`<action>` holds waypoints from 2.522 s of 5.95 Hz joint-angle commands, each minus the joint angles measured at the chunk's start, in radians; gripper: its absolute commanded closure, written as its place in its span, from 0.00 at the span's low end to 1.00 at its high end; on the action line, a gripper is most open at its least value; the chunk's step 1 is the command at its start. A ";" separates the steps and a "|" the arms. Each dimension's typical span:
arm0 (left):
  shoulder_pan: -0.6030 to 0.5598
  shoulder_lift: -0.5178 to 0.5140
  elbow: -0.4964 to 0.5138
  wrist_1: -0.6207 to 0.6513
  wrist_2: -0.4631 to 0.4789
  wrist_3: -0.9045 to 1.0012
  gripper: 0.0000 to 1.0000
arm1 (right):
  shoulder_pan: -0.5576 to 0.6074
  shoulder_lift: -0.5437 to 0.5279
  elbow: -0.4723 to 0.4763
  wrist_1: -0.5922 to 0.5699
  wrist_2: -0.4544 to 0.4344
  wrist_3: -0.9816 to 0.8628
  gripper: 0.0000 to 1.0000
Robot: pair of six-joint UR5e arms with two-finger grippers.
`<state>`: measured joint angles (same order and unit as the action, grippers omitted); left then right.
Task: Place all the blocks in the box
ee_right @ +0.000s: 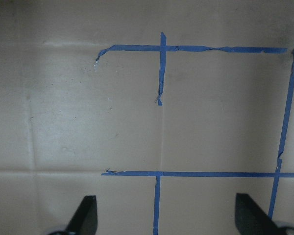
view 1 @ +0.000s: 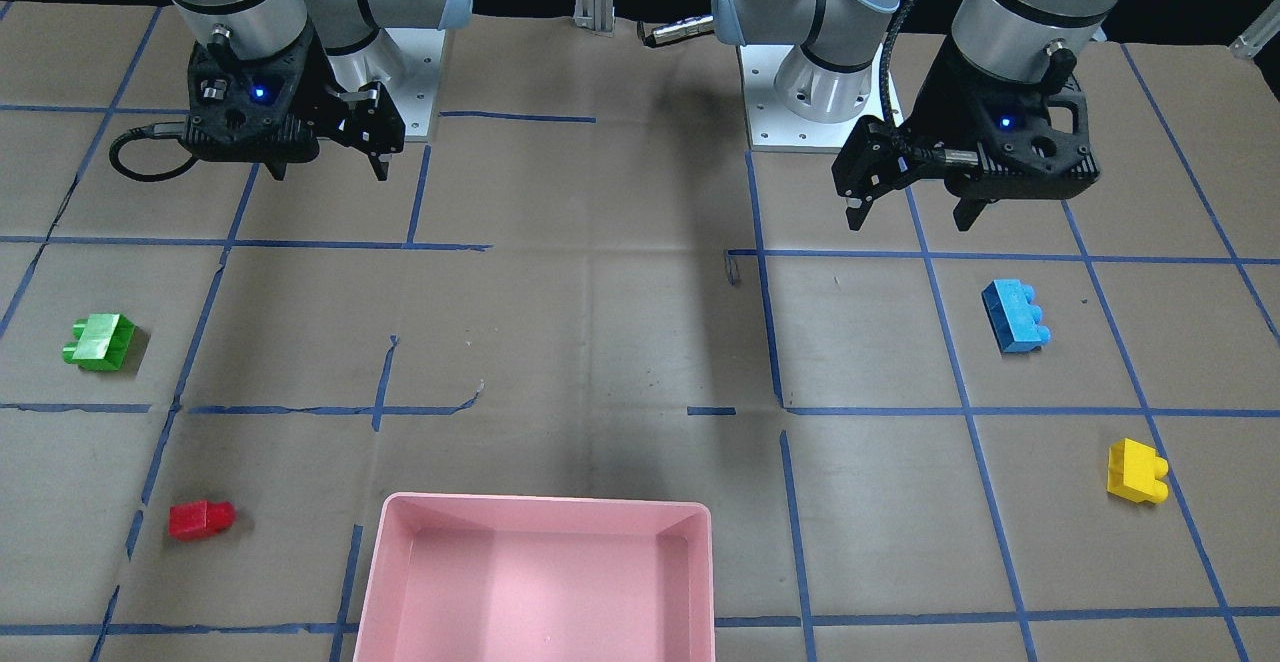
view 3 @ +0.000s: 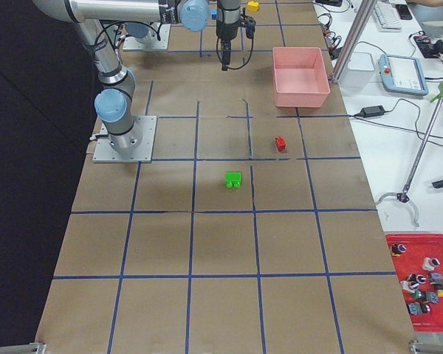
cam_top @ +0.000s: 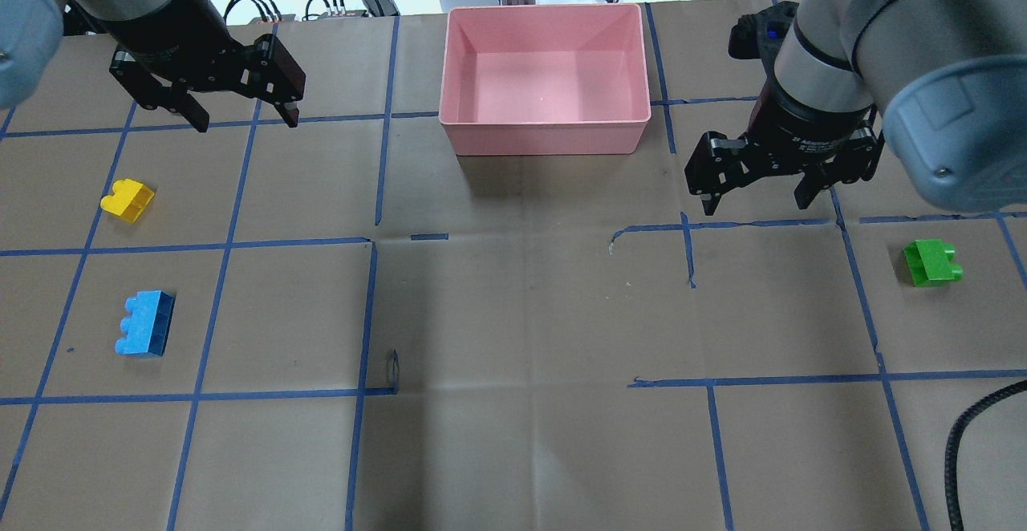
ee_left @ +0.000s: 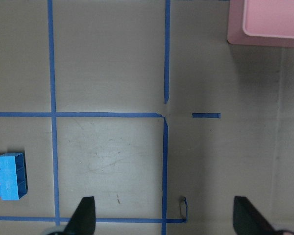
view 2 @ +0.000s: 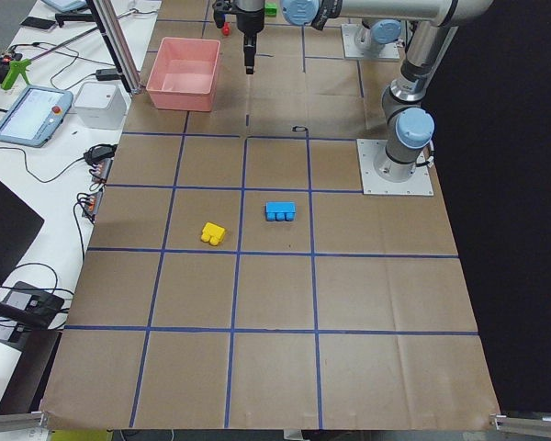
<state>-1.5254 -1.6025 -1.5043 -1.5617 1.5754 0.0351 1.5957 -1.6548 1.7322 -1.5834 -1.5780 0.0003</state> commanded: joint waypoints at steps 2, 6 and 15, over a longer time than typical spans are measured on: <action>0.001 0.002 0.000 0.000 0.000 0.000 0.01 | 0.000 0.016 0.004 -0.079 0.004 -0.008 0.00; 0.001 0.004 -0.007 0.000 0.000 0.005 0.01 | 0.000 0.041 0.013 -0.101 -0.002 -0.016 0.00; 0.657 -0.008 -0.144 0.067 -0.011 0.606 0.01 | -0.522 0.174 0.164 -0.517 -0.025 -0.546 0.00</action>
<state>-0.9218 -1.6104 -1.5914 -1.5350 1.5651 0.6073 1.0977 -1.5374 1.8796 -2.0022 -1.5966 -0.5387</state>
